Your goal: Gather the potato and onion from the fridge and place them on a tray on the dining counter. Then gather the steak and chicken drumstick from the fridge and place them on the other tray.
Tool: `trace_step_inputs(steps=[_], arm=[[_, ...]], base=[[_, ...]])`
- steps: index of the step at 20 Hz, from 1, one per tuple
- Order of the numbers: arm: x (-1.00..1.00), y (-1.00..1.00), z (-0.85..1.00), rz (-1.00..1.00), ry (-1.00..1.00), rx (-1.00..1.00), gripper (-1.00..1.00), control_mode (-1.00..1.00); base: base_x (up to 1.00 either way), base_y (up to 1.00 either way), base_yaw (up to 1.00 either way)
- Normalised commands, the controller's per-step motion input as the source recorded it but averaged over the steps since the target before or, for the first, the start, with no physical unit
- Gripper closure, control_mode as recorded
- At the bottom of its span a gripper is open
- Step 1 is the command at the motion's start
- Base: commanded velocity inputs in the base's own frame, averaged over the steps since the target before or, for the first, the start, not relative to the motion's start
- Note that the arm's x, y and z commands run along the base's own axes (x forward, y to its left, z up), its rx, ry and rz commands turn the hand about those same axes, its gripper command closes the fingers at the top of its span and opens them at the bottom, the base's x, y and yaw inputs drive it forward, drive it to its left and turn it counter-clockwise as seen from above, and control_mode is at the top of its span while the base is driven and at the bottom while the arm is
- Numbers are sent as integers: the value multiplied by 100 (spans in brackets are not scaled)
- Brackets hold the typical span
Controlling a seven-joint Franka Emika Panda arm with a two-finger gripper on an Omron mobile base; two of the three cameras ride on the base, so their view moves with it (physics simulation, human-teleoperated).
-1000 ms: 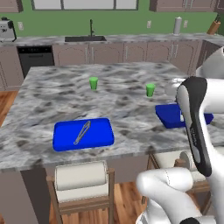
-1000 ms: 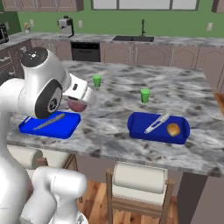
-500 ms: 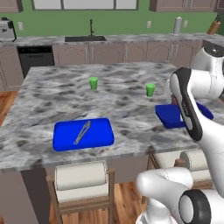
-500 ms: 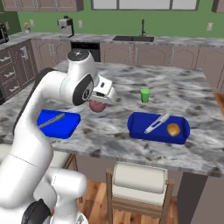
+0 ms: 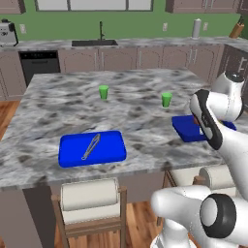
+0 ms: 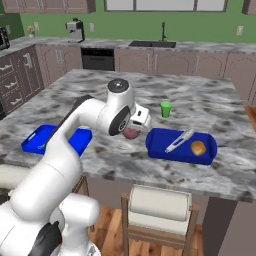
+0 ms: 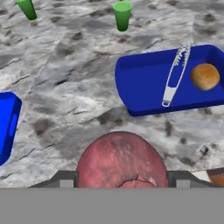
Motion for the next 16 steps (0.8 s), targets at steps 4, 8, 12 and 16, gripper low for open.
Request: trace_step_inputs(steps=[4,8,12,16], arm=[[45,-49,-35,0,0,0,100,-100],[36,-28,-31,0,0,0,100,-100],[53,-25,-20,0,0,0,100,-100],[64,-34,-21,0,6,0,100,-100]], base=[[0,0,0],[0,0,0],[0,0,0],[0,0,0]])
